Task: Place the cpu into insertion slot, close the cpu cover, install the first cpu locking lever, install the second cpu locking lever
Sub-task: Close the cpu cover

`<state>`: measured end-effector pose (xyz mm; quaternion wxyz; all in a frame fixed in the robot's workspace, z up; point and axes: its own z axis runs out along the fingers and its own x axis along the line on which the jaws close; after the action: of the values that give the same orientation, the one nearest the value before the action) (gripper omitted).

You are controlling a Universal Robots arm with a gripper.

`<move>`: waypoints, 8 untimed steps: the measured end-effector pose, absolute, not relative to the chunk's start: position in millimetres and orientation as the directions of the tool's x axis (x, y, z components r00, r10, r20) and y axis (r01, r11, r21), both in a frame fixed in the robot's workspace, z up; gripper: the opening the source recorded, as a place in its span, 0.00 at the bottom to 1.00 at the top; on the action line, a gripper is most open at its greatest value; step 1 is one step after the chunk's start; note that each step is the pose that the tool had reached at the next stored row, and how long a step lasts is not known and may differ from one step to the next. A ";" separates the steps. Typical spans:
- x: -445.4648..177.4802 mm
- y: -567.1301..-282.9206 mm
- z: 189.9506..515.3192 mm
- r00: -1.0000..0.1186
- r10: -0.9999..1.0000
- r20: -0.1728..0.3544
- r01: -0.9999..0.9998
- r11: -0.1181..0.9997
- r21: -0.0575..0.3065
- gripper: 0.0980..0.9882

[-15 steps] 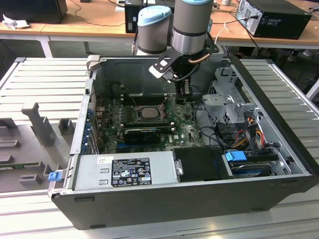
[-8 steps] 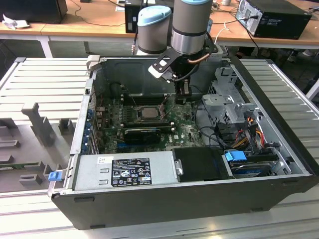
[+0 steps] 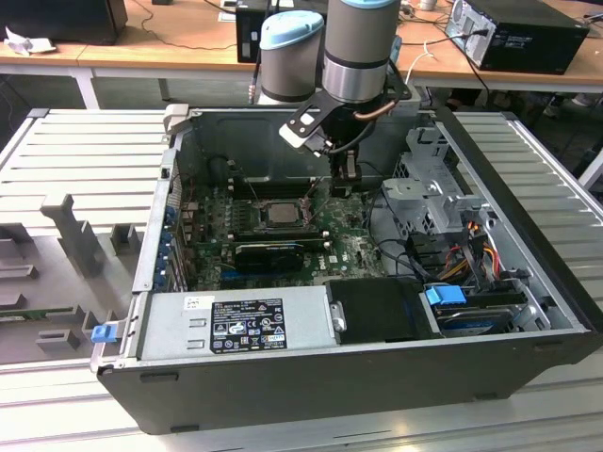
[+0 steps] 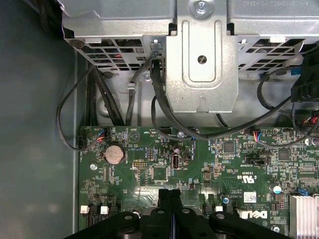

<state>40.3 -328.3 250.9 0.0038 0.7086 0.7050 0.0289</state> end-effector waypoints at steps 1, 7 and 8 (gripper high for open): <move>40.1 -328.3 250.9 0.004 0.999 0.036 0.999 -0.006 0.046 0.01; 38.7 -328.3 250.9 0.004 0.999 0.036 0.999 -0.006 0.046 0.01; 38.4 -328.3 250.9 0.004 0.999 0.036 0.999 -0.006 0.046 0.01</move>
<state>38.4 -328.3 250.9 0.0038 0.7086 0.7050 0.0289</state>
